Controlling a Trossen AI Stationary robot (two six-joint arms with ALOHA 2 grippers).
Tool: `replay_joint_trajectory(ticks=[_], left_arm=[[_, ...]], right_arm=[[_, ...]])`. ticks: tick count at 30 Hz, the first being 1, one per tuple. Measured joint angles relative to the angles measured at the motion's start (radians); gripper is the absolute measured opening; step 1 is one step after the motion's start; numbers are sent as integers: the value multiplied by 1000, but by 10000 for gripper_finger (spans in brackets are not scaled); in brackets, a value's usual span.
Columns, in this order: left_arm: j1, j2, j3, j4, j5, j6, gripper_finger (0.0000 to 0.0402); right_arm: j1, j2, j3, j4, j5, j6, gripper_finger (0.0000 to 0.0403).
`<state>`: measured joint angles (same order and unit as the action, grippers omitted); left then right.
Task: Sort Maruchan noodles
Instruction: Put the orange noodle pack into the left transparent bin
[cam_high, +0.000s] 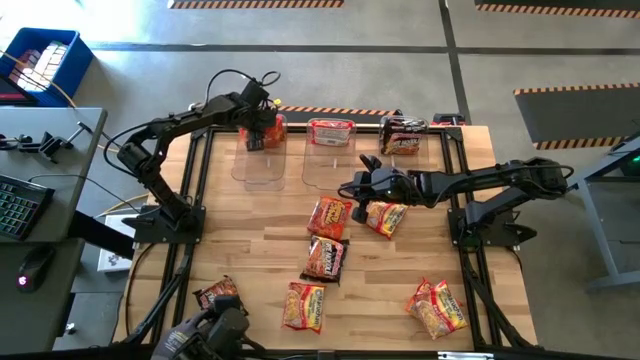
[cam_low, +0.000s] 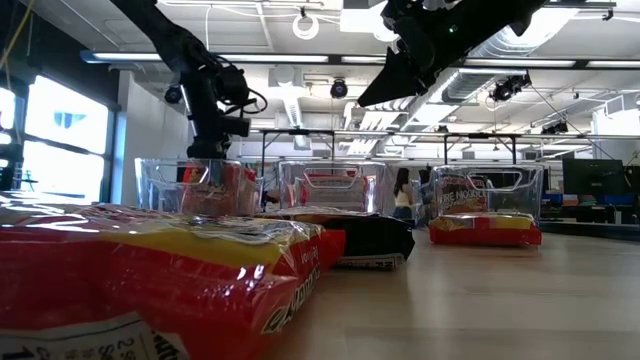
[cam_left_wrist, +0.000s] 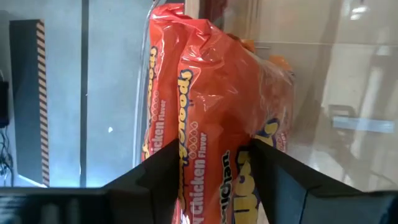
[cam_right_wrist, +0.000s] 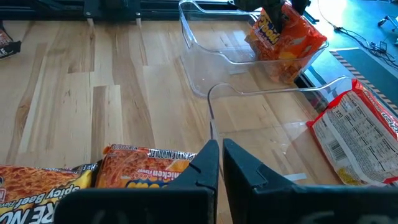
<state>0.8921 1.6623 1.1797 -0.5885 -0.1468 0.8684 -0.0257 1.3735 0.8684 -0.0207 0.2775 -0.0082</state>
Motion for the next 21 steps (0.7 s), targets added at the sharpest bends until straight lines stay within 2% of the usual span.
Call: replay_joint_trajectory(ticks=[7, 13, 21], left_arm=[[-4, 0, 0, 5, -4, -8, 178], [-15, -5, 0, 1, -70, -35, 182], [-37, -32, 0, -7, -87, -49, 184]], right_arm=[[0, 0, 0, -7, 0, 0, 5], [0, 0, 0, -8, -1, 0, 5], [0, 0, 0, -10, -1, 0, 5]])
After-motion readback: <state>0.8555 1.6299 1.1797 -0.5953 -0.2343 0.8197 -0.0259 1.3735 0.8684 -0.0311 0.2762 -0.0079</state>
